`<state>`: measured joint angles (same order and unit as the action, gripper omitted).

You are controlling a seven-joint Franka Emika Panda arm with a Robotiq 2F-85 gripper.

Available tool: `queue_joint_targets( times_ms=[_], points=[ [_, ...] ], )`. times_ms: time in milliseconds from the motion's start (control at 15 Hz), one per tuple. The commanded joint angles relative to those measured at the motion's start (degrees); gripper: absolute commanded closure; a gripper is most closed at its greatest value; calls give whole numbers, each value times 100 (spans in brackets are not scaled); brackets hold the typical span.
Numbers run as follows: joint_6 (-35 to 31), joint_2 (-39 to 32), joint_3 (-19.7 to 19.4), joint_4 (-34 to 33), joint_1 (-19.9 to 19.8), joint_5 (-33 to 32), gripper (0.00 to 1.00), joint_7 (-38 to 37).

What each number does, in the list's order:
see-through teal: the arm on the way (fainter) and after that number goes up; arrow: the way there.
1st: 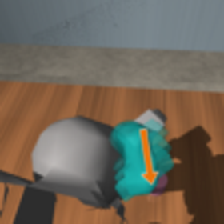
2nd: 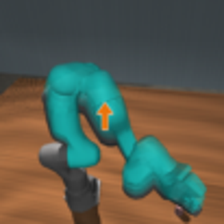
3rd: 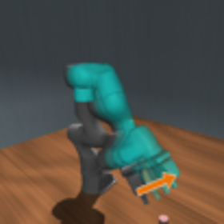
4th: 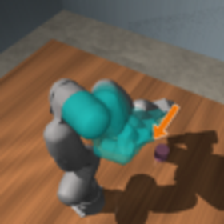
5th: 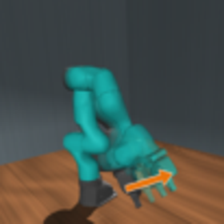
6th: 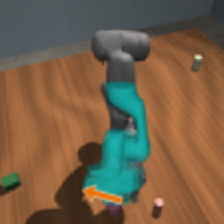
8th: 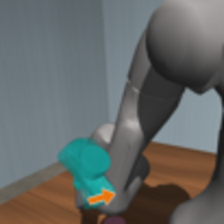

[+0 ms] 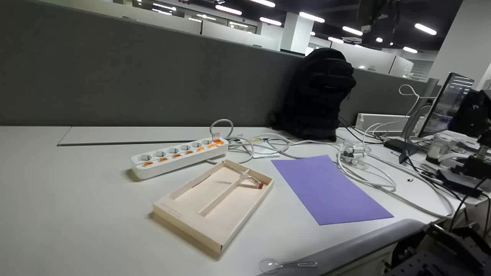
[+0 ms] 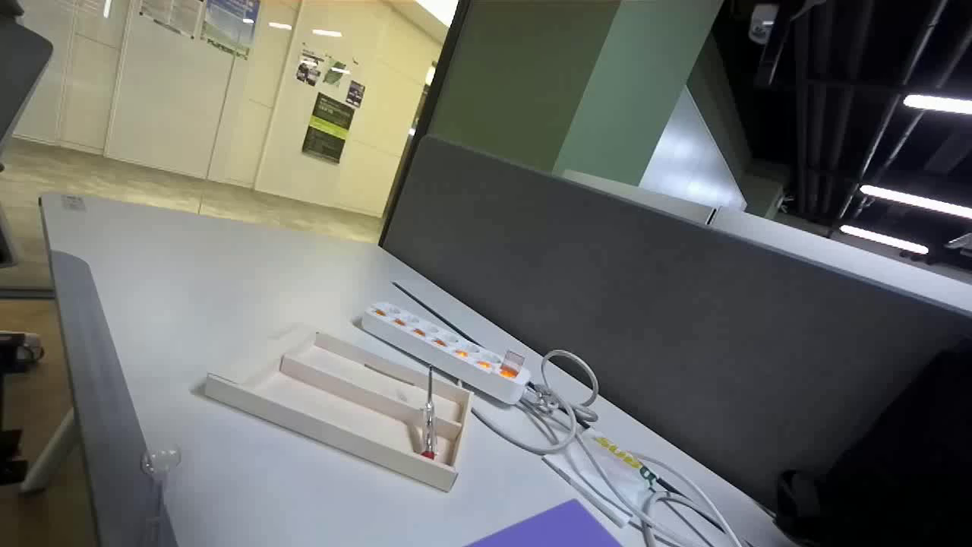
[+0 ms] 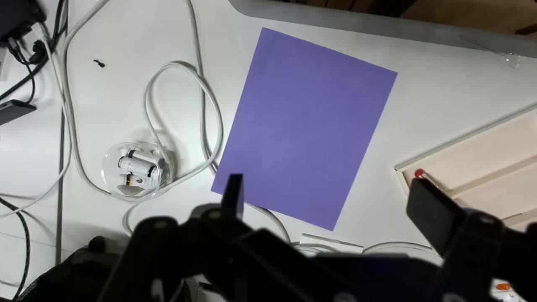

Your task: Remove the screwdriver from the box and put it on the bench

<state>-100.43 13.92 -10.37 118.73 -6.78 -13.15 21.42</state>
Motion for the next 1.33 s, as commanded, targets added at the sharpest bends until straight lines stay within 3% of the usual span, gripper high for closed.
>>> queue_joint_targets(
  times_ms=[0, 667, 1267],
  points=[
    [9, -6, 3, -15, -3, 3, 0, 3],
    [6, -6, 3, -16, -4, 3, 0, 3],
    [-1058, -985, 543, 282, 404, -186, 0, 77]
  ],
)
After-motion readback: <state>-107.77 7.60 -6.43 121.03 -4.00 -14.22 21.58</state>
